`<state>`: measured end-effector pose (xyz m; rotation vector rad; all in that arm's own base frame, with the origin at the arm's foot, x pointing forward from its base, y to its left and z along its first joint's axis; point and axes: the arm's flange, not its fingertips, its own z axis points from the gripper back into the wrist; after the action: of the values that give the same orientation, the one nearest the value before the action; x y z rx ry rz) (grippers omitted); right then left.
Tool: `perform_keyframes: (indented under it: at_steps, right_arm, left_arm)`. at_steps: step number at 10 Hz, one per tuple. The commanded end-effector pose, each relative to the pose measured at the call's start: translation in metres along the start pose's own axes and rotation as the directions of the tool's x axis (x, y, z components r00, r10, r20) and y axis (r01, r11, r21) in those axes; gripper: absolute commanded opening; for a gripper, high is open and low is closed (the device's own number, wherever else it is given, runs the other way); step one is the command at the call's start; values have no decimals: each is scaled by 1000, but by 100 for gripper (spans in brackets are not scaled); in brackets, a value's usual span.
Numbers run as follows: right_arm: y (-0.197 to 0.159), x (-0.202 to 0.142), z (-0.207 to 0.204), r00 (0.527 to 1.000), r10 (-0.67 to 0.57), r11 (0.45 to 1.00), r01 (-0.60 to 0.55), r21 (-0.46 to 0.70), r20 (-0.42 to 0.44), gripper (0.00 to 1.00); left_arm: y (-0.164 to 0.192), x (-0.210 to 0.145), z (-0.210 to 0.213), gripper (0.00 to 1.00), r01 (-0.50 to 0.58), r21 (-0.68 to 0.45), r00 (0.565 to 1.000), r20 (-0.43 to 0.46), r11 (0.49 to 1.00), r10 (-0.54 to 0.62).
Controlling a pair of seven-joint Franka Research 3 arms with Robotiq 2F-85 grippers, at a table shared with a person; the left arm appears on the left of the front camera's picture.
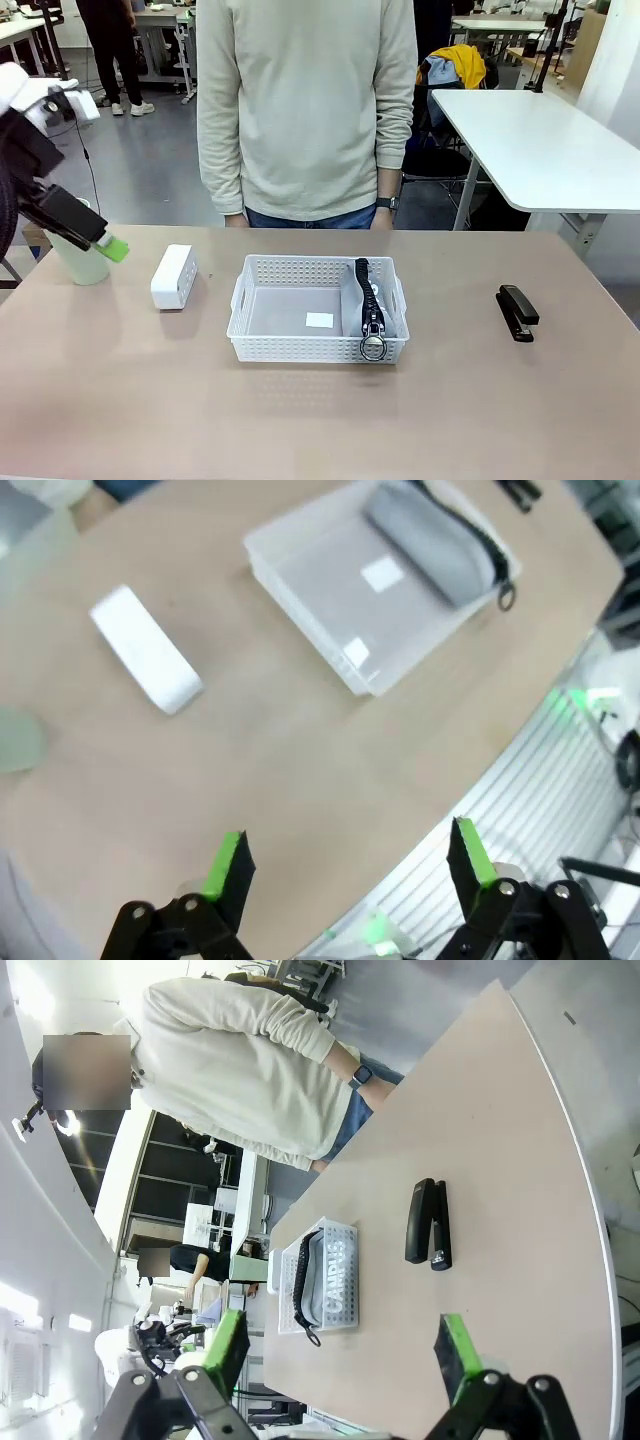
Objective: Efficiently arrange items inside the basket to fit them all.
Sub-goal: Pick up the Digital clock and place it inside the Organizing basket.
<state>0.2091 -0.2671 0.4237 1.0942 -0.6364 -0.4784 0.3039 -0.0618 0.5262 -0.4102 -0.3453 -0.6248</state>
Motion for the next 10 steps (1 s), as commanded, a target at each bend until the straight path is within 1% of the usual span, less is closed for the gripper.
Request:
perform_keyframes:
  at_steps: [1, 3, 4, 5, 6, 7, 9, 10]
  right_arm:
    - [1, 2, 0, 1000, 26, 999, -26, 25, 16, 100]
    - [1, 2, 0, 1000, 26, 999, -26, 25, 16, 100]
    - [1, 2, 0, 1000, 26, 999, -26, 25, 16, 100]
    - [1, 2, 0, 1000, 26, 999, -26, 25, 16, 100]
    - [1, 2, 0, 1000, 26, 999, -26, 25, 16, 100]
    - [1, 2, 0, 1000, 26, 999, -26, 25, 16, 100]
    - [1, 2, 0, 1000, 26, 999, -26, 25, 16, 100]
    - [1, 2, 0, 1000, 26, 999, -26, 25, 16, 100]
  left_arm:
    - [-11, -3, 16, 100, 5, 35, 999, 51, 999, -7]
    - [-11, -3, 16, 100, 5, 35, 999, 51, 999, -7]
    - [1, 2, 4, 100, 12, -1, 1000, 16, 1000, -12]
    - [-8, 13, -17, 100, -115, 168, 993, -3, 979, 117]
    - [-10, 28, -31, 100, -133, 205, 988, -54, 970, 147]
    - [-6, 45, -43, 100, -219, 305, 970, -36, 927, 241]
    - [6, 79, -70, 100, -313, 435, 919, -85, 844, 385]
    - [14, 95, -80, 100, -347, 484, 903, -58, 803, 425]
